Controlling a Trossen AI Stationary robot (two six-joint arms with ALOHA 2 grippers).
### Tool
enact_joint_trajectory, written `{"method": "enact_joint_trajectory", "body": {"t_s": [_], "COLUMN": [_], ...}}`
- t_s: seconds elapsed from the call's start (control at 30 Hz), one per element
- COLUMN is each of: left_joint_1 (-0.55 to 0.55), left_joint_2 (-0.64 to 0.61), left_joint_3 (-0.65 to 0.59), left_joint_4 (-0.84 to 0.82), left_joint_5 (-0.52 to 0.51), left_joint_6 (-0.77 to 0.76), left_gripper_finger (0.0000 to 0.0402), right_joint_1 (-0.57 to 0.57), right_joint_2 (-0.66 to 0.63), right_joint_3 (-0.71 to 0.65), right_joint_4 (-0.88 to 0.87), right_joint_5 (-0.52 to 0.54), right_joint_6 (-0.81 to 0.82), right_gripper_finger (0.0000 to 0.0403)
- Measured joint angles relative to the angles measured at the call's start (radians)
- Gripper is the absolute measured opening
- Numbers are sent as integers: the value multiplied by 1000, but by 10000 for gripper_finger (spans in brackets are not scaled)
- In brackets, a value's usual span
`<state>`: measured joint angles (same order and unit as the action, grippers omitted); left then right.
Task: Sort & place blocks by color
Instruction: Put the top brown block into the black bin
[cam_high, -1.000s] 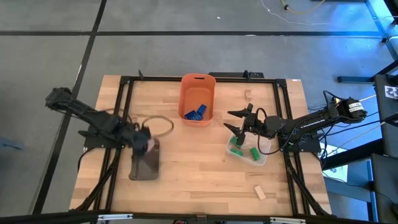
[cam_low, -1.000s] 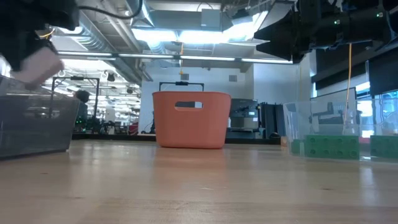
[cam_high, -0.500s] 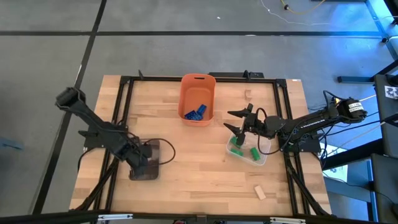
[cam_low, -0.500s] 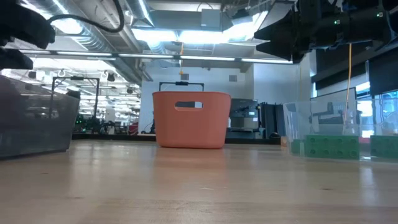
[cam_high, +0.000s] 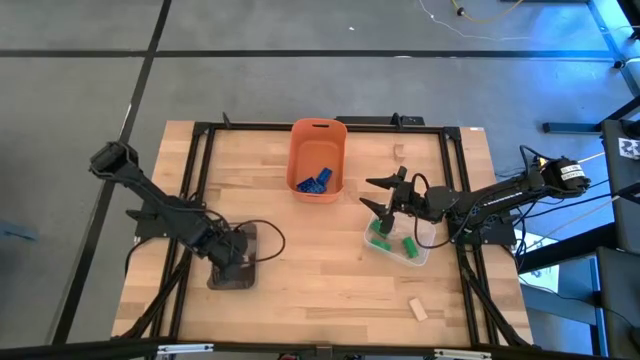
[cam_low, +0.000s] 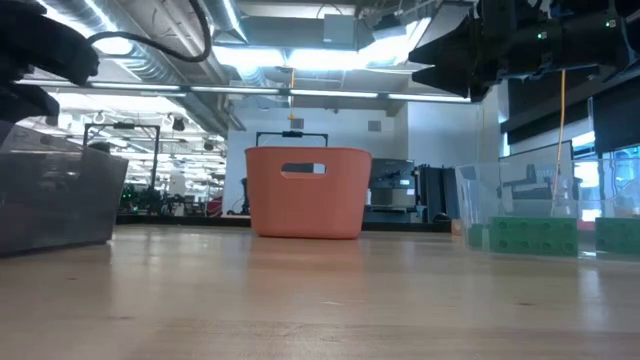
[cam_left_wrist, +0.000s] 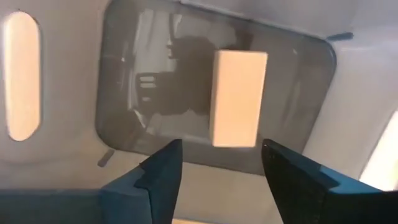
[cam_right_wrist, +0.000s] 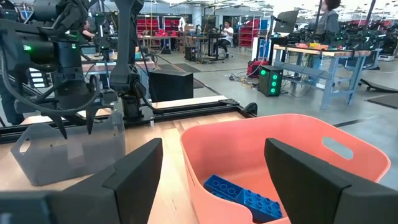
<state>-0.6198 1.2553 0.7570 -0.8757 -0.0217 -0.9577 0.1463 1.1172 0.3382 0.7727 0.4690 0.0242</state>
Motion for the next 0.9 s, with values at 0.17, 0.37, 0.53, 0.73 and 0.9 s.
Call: {"method": "enact_joint_trajectory", "body": {"t_s": [0.17, 0.37, 0.53, 0.73, 0.9], "left_joint_1": [40, 41, 84, 282, 478], "left_joint_2": [-31, -121, -227, -407, -501], "left_joint_3": [15, 134, 163, -1, -229], "left_joint_4": [2, 39, 128, 428, 835], "left_joint_5": [81, -84, -396, -426, -162], "left_joint_6": [76, 299, 565, 833, 938], "left_gripper_finger": [213, 214, 214, 209, 202], "right_joint_1": [0, 0, 0, 0, 0], "right_joint_2": [0, 0, 0, 0, 0], "right_joint_3": [0, 0, 0, 0, 0], "right_joint_4": [0, 0, 0, 0, -2], "right_joint_5": [0, 0, 0, 0, 0], "right_joint_6": [0, 0, 0, 21, 19], "right_gripper_finger": [284, 284, 284, 284, 284]}}
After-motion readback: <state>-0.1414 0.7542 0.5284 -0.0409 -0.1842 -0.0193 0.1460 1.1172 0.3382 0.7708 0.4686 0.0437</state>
